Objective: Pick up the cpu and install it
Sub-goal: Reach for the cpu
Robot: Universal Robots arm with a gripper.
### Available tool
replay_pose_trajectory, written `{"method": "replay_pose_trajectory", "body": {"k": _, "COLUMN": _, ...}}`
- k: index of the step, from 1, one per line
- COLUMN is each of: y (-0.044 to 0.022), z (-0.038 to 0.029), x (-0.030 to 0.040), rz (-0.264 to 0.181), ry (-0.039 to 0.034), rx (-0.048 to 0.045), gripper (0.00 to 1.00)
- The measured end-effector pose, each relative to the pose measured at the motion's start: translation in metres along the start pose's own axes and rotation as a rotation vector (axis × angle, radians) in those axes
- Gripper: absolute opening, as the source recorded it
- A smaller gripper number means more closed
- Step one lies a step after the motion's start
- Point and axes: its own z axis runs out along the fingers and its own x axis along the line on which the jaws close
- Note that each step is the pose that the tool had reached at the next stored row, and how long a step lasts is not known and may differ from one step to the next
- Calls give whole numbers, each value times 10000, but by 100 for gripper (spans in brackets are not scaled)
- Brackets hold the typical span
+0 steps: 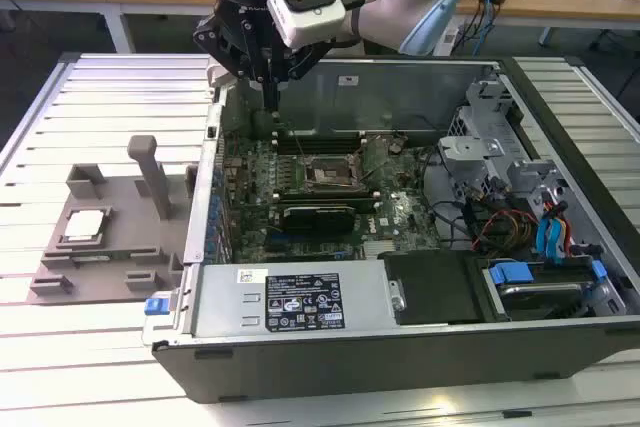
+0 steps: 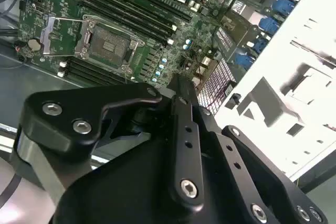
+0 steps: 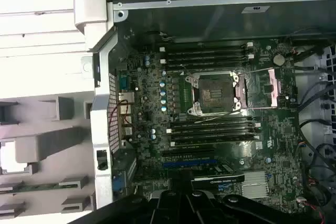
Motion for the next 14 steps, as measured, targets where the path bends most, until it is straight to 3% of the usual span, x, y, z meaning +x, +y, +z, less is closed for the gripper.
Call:
{"method": "replay_pose_trajectory", "body": {"k": 2, "y": -10, "z": -4, "x": 137, "rz": 1, "ry": 0, "rx": 0, "gripper": 11}}
{"method": "replay_pose_trajectory", "body": {"k": 4, "y": -16, "z": -6, "x": 208, "rz": 1, "ry": 0, "rx": 0, "gripper": 11}}
{"method": "replay_pose_trajectory", "body": {"k": 12, "y": -26, "z": -10, "x": 346, "rz": 1, "ry": -1, "rx": 1, "gripper": 11}}
{"method": "replay_pose_trajectory", "body": {"k": 13, "y": -32, "z": -11, "x": 426, "rz": 2, "ry": -2, "rx": 0, "gripper": 11}}
{"method": "replay_pose_trajectory", "body": {"k": 14, "y": -34, "z": -12, "x": 451, "rz": 1, "ry": -1, "rx": 1, "gripper": 11}}
